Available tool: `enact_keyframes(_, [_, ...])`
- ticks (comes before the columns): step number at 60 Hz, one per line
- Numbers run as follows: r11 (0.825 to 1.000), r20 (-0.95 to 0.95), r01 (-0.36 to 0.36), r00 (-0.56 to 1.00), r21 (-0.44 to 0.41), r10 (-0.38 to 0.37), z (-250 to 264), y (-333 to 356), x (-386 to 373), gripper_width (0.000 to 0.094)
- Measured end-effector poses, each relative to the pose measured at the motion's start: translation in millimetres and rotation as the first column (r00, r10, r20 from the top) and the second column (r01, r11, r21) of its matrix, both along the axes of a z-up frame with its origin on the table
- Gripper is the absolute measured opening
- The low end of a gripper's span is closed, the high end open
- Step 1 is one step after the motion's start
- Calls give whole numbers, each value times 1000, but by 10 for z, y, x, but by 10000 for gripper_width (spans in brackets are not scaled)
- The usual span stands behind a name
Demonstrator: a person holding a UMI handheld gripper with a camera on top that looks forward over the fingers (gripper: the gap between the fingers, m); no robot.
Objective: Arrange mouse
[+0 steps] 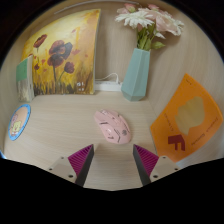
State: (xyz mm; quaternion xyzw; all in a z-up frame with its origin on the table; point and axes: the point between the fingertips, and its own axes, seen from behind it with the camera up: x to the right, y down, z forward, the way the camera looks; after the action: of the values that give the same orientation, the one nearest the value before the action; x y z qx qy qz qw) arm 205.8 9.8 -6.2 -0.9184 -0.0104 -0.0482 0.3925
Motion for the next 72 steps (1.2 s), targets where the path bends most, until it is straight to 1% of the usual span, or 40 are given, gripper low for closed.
enact_keyframes(14, [1000,1,-14,1000,1,14,5,657,157,793])
enact_keyframes(21, [1000,6,9,1000,1,-9,4,880,261,794])
enact_keyframes(27, [999,-13,45,999,-3,-45,-3,984,326,794])
enact_keyframes(32, [998,-46,61,997,-5,-61,-22,1030,305,766])
enact_keyframes(35, [998,-63,69,996,-6,-69,-29,1043,283,722])
enact_keyframes(37, [998,-77,63,995,-9,-64,-42,1045,237,649])
enact_keyframes(39, [998,-91,59,994,-9,-59,-50,1058,191,545])
enact_keyframes(45, [997,-65,76,995,-17,-77,-44,1047,194,509])
enact_keyframes(50, [996,-31,85,996,-16,-86,-34,1047,196,446])
enact_keyframes(52, [996,-16,90,996,-27,-90,-31,1036,197,414])
enact_keyframes(55, [994,-11,98,995,-51,-99,-7,1002,139,391])
enact_keyframes(58, [993,-17,102,995,-52,-103,127,991,22,387])
enact_keyframes(61, [994,-10,103,995,-27,-103,376,998,-131,385])
enact_keyframes(64, [994,-23,103,994,30,-103,727,1045,-363,386])
enact_keyframes(67, [993,-34,88,996,78,-86,1107,1082,-659,388])
enact_keyframes(72, [981,-66,58,997,187,-46,1788,1175,-1249,387])
